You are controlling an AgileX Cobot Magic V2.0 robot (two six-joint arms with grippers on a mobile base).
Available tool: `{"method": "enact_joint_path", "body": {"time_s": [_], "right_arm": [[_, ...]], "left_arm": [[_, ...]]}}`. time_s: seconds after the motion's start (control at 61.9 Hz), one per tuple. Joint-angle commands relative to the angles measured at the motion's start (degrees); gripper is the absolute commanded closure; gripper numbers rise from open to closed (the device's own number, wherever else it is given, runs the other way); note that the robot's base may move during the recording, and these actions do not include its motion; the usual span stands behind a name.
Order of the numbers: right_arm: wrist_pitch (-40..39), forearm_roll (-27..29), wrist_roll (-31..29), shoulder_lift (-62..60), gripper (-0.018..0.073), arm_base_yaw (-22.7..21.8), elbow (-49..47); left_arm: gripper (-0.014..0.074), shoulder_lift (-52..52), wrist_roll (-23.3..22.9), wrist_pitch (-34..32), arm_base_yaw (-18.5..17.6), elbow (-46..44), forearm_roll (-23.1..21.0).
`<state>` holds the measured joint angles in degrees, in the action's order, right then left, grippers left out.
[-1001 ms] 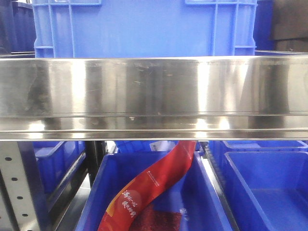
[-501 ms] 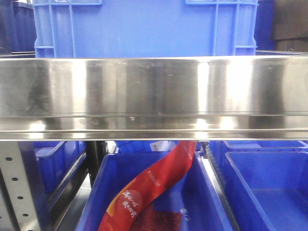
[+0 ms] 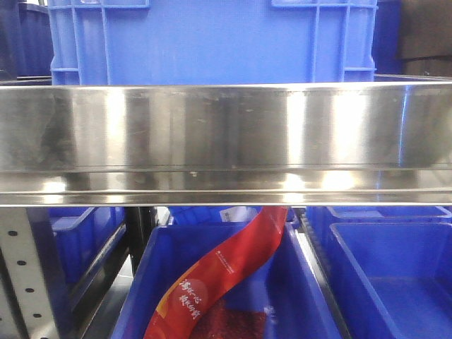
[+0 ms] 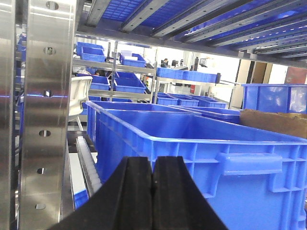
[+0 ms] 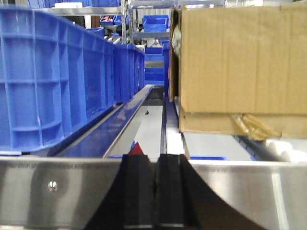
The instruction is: Grab PVC pipe and place in blue bin
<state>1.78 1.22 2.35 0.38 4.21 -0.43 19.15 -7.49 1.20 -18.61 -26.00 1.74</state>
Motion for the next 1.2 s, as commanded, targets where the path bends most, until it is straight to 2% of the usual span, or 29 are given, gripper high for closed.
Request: {"method": "enact_joint_path", "body": {"time_s": [0.0, 1.179], "right_arm": [[-2.1, 0.6, 0.0, -0.4, 0.0727, -0.2, 0.4], [-2.4, 0.6, 0.0, -0.4, 0.0727, -0.2, 0.4]], "left_arm": [[0.0707, -0.2, 0.0, -0.9, 0.3, 0.2, 0.0], [0.0707, -0.2, 0.0, -0.9, 0.3, 0.2, 0.0]]}}
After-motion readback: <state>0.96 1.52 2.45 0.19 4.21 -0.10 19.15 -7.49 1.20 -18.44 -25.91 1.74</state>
